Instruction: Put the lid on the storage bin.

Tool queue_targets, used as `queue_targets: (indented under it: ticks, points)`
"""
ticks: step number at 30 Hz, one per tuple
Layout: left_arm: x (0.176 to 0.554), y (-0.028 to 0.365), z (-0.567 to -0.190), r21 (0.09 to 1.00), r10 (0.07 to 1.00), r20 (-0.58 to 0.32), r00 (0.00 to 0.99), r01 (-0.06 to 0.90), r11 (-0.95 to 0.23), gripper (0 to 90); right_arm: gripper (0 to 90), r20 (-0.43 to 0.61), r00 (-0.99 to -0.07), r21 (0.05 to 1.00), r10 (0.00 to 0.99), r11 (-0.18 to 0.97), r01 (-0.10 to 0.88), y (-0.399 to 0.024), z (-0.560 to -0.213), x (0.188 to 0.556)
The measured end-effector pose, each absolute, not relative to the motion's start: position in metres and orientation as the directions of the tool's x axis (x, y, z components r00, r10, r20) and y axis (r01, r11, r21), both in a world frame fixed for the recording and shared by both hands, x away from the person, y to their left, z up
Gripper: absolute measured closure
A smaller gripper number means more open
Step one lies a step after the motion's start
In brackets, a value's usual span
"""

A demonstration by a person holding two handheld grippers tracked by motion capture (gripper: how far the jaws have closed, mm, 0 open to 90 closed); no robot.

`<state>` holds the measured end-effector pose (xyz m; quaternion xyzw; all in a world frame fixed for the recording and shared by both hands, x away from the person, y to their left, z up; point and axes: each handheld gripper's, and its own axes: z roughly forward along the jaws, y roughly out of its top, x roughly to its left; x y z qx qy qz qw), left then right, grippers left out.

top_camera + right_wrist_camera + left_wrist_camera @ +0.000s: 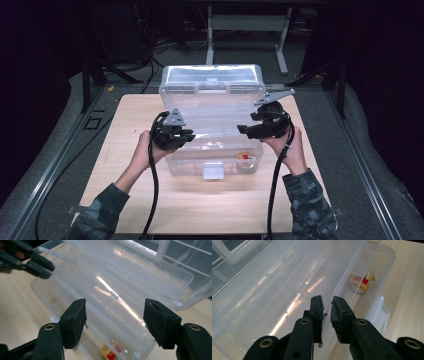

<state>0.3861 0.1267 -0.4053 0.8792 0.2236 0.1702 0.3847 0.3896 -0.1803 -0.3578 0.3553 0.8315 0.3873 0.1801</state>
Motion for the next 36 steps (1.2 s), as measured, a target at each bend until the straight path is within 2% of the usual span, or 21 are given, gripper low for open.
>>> queue_targets:
  ticks: [14, 19, 24, 32, 36]
  points:
    - [0.382, 0.128, -0.41, 0.753, 0.521, 0.114, 0.846, 0.268, -0.601, 77.6, 37.8, -0.03, -0.665, 0.761, 0.746, 0.448, 0.468, -0.166, -0.366, 0.426]
    - [0.381, 0.128, -0.411, 0.743, 0.511, 0.102, 0.853, 0.276, -0.609, 77.4, 46.5, -0.024, -0.664, 0.771, 0.748, 0.436, 0.464, -0.163, -0.362, 0.43]
    - [0.38, 0.128, -0.413, 0.735, 0.505, 0.083, 0.859, 0.289, -0.613, 77.3, 64.2, -0.025, -0.64, 0.789, 0.768, 0.409, 0.459, -0.164, -0.359, 0.427]
    - [0.376, 0.128, -0.416, 0.729, 0.508, 0.088, 0.857, 0.293, -0.619, 76.3, 76.2, -0.031, -0.629, 0.792, 0.777, 0.403, 0.459, -0.161, -0.365, 0.414]
    - [0.372, 0.129, -0.415, 0.728, 0.518, 0.097, 0.85, 0.295, -0.619, 75.3, 78.0, -0.037, -0.634, 0.794, 0.772, 0.409, 0.451, -0.158, -0.369, 0.409]
